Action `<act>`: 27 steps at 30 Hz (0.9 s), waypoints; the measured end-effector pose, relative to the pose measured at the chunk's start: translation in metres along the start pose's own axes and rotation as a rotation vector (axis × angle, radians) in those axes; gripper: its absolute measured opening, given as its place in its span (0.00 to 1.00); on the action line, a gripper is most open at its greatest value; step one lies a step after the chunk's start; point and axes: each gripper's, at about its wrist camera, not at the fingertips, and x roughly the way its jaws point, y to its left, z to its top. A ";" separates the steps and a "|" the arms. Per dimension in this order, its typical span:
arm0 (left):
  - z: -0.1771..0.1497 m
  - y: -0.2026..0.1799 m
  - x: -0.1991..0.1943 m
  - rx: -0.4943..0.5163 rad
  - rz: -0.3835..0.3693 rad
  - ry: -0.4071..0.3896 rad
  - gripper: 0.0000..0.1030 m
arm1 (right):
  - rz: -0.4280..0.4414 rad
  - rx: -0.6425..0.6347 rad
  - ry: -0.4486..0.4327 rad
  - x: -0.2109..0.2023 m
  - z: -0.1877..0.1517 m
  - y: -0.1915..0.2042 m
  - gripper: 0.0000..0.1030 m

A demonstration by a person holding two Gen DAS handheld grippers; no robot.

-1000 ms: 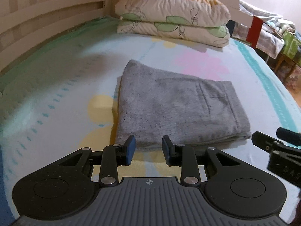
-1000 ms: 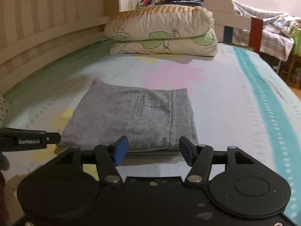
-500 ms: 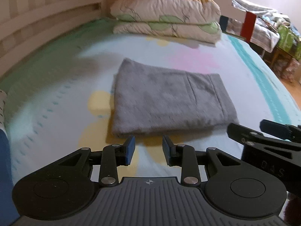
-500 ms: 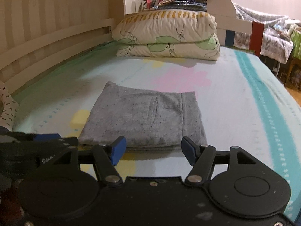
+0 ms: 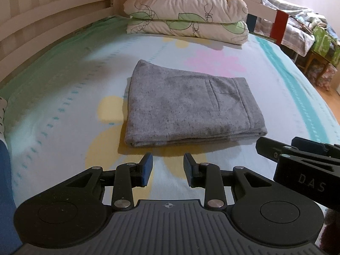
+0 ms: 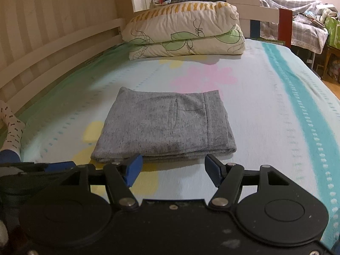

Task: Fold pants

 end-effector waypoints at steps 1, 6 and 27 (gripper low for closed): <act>0.000 0.000 0.000 -0.001 -0.002 0.000 0.30 | 0.001 0.001 0.002 0.000 -0.001 0.000 0.67; -0.001 0.000 -0.001 -0.002 -0.003 0.002 0.30 | 0.011 0.010 0.014 -0.001 -0.004 0.000 0.67; -0.003 -0.001 0.000 -0.006 0.002 0.015 0.30 | 0.024 0.028 0.035 -0.001 -0.008 -0.001 0.67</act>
